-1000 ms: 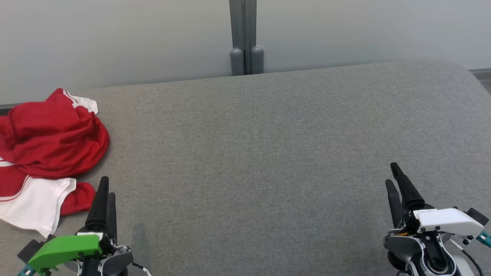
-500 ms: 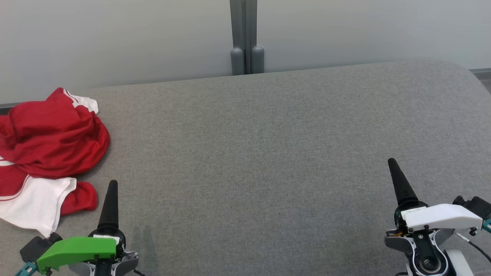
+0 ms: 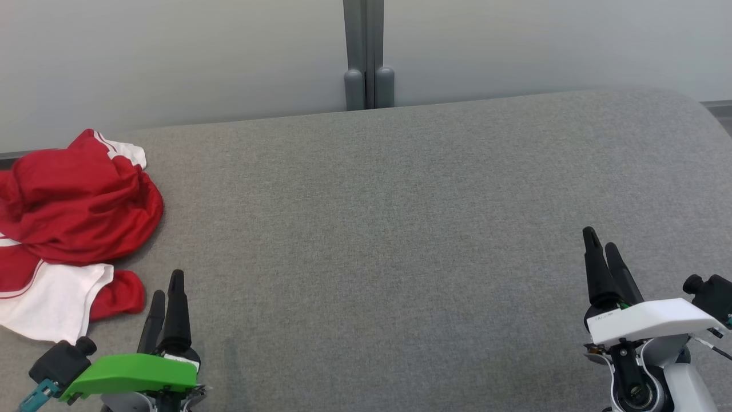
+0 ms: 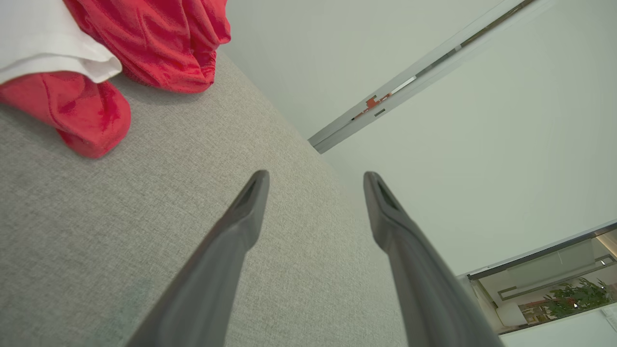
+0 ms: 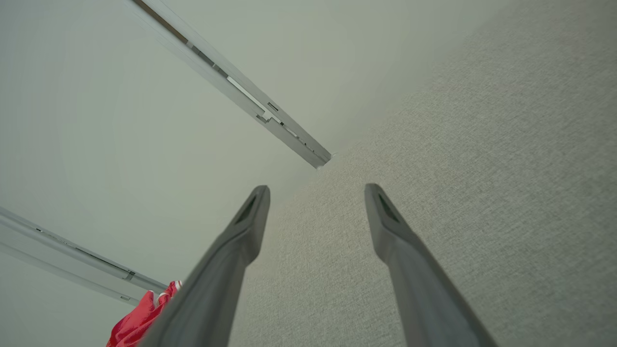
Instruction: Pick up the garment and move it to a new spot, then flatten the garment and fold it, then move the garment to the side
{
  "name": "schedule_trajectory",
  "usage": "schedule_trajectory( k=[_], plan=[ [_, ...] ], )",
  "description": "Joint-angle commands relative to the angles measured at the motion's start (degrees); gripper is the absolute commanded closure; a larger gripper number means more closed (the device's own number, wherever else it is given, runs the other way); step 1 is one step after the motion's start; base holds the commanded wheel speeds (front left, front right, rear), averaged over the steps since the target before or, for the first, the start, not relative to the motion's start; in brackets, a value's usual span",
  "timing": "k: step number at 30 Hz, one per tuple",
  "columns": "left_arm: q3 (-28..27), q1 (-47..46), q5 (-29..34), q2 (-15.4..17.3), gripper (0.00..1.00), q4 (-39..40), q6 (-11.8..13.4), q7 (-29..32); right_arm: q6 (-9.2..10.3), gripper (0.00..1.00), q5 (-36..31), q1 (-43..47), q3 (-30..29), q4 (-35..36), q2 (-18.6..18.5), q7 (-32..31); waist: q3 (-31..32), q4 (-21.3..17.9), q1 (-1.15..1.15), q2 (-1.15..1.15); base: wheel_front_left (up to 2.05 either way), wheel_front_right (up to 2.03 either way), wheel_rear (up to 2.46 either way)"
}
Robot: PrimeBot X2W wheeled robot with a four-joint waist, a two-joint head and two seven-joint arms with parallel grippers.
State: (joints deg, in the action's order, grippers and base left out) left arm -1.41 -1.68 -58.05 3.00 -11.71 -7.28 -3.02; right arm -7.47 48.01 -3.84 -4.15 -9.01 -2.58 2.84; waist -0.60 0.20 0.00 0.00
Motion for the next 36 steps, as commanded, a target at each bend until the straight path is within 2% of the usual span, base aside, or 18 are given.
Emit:
schedule_trajectory(
  k=[1,13,36],
  plan=[
    [0.1,0.0,2.6,0.8,0.00,1.2,-0.2,-0.6,-0.02,0.00,-3.0,-0.4,0.1,1.3,-0.3,0.7,0.0,0.0,0.00,0.00,0.00,0.00,0.00],
    [0.3,1.4,15.6,1.4,0.00,3.9,-0.2,-2.8,-0.02,0.00,-15.8,0.3,1.1,2.2,-0.4,3.0,0.0,-0.1,0.00,0.00,0.00,0.00,0.00],
    [1.7,3.1,31.6,2.7,0.00,6.6,-0.3,-6.5,-0.02,0.00,-31.9,1.2,1.7,2.6,-0.4,6.6,-0.3,0.1,0.00,0.00,0.00,0.00,0.00]
  ],
)
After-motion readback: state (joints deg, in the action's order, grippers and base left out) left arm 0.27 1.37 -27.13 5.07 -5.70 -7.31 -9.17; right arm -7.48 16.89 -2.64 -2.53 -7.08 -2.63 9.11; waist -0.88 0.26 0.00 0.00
